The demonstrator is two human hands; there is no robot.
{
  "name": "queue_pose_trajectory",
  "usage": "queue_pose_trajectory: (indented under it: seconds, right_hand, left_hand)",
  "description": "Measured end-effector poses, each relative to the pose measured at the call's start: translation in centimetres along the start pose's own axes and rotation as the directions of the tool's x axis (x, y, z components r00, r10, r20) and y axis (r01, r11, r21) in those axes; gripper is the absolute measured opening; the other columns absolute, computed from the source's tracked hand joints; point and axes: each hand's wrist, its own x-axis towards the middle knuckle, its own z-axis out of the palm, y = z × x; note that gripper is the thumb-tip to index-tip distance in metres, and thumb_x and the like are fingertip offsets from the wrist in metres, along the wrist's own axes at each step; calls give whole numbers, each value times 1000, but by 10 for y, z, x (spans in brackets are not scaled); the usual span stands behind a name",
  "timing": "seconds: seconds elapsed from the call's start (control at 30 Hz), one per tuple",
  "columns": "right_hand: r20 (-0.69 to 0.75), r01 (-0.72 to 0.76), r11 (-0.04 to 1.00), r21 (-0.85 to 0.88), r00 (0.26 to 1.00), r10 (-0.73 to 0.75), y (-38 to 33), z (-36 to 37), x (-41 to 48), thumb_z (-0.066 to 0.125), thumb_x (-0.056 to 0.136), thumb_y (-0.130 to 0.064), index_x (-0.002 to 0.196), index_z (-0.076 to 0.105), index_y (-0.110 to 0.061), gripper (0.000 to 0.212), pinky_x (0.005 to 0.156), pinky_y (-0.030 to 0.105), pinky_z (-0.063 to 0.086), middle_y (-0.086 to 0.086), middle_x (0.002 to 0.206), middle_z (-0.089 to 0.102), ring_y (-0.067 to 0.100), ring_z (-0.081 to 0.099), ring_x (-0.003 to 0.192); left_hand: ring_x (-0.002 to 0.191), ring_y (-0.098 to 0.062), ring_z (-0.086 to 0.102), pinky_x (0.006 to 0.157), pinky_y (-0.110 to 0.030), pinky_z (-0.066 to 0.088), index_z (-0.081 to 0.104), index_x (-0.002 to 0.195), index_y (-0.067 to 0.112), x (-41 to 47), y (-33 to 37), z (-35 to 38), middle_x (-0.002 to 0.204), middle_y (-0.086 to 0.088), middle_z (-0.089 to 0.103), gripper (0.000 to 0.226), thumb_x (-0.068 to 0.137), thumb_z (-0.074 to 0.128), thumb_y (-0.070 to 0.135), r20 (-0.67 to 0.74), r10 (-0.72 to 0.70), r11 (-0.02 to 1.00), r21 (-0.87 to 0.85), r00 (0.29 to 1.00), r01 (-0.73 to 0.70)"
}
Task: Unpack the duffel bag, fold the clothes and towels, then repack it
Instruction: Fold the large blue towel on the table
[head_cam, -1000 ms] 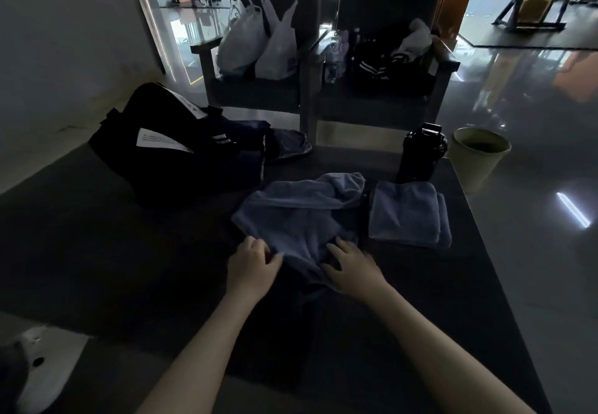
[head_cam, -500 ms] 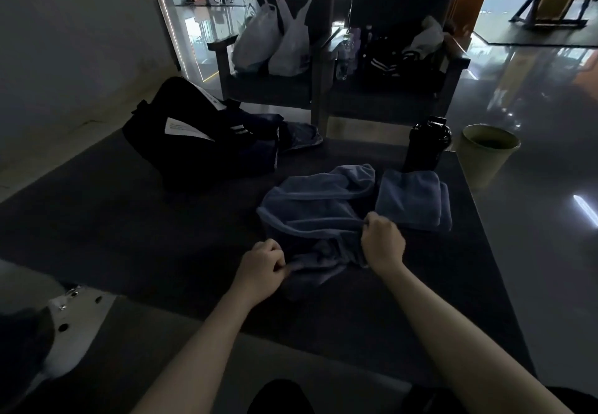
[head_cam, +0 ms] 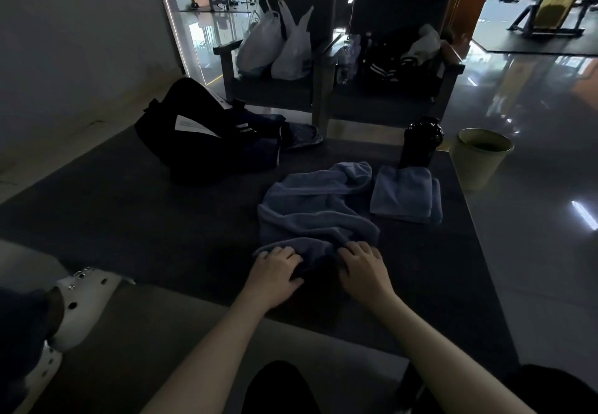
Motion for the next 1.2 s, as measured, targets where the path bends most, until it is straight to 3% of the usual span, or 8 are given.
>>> queue_pose_trajectory:
  seconds: [0.2,0.3,0.43,0.6,0.8,0.97,1.07,1.2]
  right_hand:
    - [81,-117,993,-7,990,117,6,0,3,52,93,-27,131,52,-19,39,103,42,31,-1,138,48,24,41,128]
    - [36,-128,992,-20,991,129,7,3,10,51,94,-23,119,61,-17,27,97,40,36,1,127,54,25,49,117]
    - [-52,-213,947,240,971,231,10,-3,20,49,94,-12,93,64,-8,15,83,37,39,9,96,66,28,59,93]
    - [108,-342,800,493,937,333,13,-29,25,45,95,-13,80,53,-10,18,65,39,43,8,74,61,28,58,72]
    - [300,-303,935,184,923,240,28,-57,3,56,91,-39,64,53,-12,38,57,32,39,0,61,53,18,52,60]
    - [-111,-46,964,262,991,78,16,-59,-32,56,85,-46,62,57,-11,42,60,31,38,-1,67,51,23,54,66]
    - [19,39,982,183,999,-43,-7,-48,-57,41,77,-64,75,65,-16,53,70,35,46,-2,81,65,19,59,77]
    - [-45,-19,987,157,999,27,-15,-30,-71,61,80,-32,82,68,-14,19,65,29,38,3,89,68,26,63,80]
  left_hand:
    - [113,-20,47,88,-32,38,61,109,17,11,-3,14,120,1,54,22,92,56,30,-119,-127,992,-20,985,126]
    - [107,-22,51,84,-33,39,60,102,15,15,0,10,113,-2,58,14,94,53,24,-129,-151,987,-66,980,144]
    - [83,-19,59,71,-35,46,54,91,18,15,-3,-15,90,-2,62,12,98,47,25,85,-216,853,-468,973,230]
    - [78,-14,54,64,-25,42,56,86,17,14,0,-44,80,2,57,18,100,45,20,235,-185,688,-663,954,296]
    - [79,-8,58,68,-24,48,64,91,18,-9,11,-52,83,5,63,28,92,55,45,358,-42,630,-715,933,303]
    - [74,-6,58,65,-20,48,65,90,13,-15,25,-53,80,3,63,22,88,65,35,300,-15,658,-715,954,236]
    - [73,-9,56,70,-27,47,63,86,13,-12,36,-55,76,4,61,19,90,63,32,210,-56,577,-791,976,203]
    - [75,-10,58,69,-24,47,64,90,10,-11,50,-64,81,0,63,21,92,60,30,202,-32,577,-796,979,183]
